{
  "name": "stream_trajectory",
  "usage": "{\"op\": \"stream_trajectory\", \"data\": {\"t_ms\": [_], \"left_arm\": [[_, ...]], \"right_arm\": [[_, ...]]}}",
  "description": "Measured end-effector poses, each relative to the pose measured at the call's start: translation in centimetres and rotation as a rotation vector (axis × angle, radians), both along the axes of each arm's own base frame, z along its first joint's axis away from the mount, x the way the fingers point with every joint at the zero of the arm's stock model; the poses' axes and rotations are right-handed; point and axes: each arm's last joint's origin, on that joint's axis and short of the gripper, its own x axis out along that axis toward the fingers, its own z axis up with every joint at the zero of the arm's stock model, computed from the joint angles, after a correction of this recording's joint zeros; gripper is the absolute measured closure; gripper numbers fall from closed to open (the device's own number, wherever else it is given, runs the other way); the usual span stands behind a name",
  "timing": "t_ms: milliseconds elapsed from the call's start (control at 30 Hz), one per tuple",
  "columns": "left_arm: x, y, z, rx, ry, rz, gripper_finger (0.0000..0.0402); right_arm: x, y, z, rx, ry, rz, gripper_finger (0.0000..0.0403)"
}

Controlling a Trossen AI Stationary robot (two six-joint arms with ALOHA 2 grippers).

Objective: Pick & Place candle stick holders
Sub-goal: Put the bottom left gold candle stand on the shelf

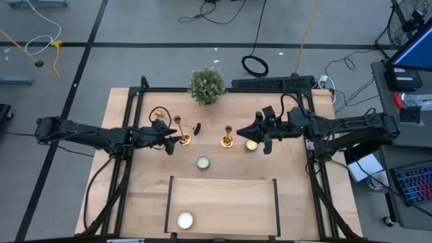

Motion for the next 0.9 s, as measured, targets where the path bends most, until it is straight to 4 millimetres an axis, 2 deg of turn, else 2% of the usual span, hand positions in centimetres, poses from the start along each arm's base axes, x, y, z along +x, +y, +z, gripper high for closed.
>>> {"op": "stream_trajectory", "data": {"t_ms": [533, 900], "left_arm": [[0.6, 1.6, 0.6, 0.026, -0.081, 0.042, 0.0183], [2.0, 2.2, -1.2, -0.057, -0.017, 0.000, 0.0183]], "right_arm": [[0.0, 0.0, 0.0, -0.003, -0.001, -0.003, 0.0403], [0.0, 0.0, 0.0, -0.002, -0.001, -0.003, 0.0403]]}}
